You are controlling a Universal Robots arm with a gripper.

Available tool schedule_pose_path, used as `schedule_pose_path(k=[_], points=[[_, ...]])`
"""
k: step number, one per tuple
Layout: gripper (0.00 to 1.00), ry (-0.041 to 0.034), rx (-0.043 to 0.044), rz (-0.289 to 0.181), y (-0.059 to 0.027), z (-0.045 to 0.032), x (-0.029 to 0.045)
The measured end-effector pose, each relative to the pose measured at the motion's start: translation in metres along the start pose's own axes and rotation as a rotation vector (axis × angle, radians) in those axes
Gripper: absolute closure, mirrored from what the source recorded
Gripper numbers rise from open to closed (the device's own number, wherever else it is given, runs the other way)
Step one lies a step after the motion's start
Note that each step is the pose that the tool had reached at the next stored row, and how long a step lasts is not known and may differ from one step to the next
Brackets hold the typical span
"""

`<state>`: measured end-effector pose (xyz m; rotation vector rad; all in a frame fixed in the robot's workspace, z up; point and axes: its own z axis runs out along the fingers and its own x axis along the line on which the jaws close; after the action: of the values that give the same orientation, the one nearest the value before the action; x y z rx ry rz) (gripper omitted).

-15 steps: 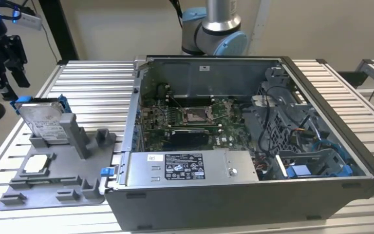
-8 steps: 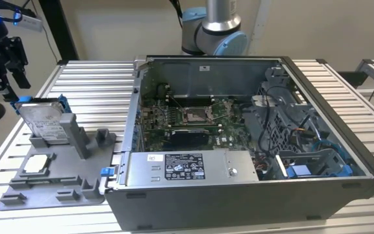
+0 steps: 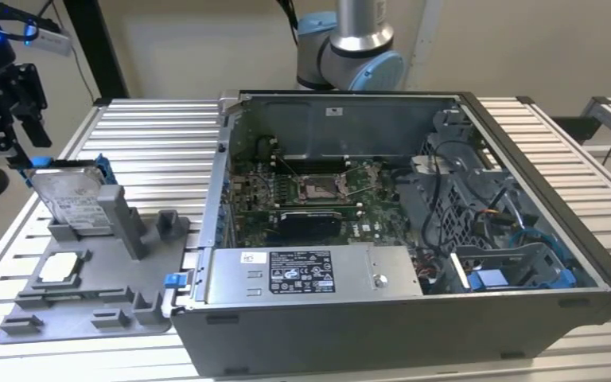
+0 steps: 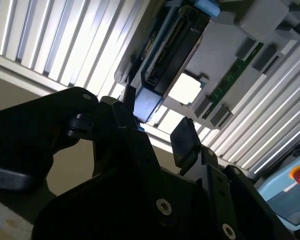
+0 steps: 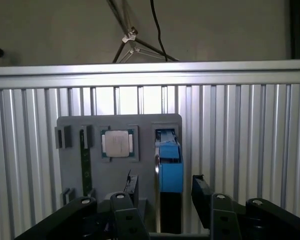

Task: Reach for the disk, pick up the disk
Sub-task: 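Pick up the disk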

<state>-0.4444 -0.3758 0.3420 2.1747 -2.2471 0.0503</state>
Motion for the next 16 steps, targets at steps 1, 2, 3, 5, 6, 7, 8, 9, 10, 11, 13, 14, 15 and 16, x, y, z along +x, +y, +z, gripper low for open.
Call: schedule_pose_path(k=[1,2,3,5,6,7,8,9,10,11,13,14,15,16], points=[[0.00,-0.0001,0.0001,0.000,0.0000,0.0007,0.0000],[0.00,0.0000,0.0000,0.000,0.0000,0.0012,0.0000],[0.00,0.0000,0.0000,0.000,0.0000,0.0018,-0.0001],[0.00,0.0000,0.0001,0.000,0.0000,0.0030,-0.0001],[0.00,0.0000,0.0001,0.000,0.0000,0.0035,-0.0001],[0.00,0.0000,0.0000,0.000,0.0000,0.0041,-0.0002],[0.00,0.0000,0.0001,0.000,0.0001,0.0046,-0.0002],[0.00,0.0000,0.0001,0.000,0.0001,0.0051,-0.0002],[0.00,0.0000,0.0000,0.000,0.0001,0.0056,-0.0002],[0.00,0.0000,0.0001,0.000,0.0001,0.0061,-0.0002],[0.00,0.0001,0.0000,0.000,0.0001,0.0069,-0.0002],[0.00,0.0000,0.0000,0.000,0.0001,0.0073,-0.0002],[0.00,0.0000,0.0000,0.000,0.0001,0.0076,-0.0003],[0.00,0.0000,-0.0001,0.000,0.0001,0.0079,-0.0003]])
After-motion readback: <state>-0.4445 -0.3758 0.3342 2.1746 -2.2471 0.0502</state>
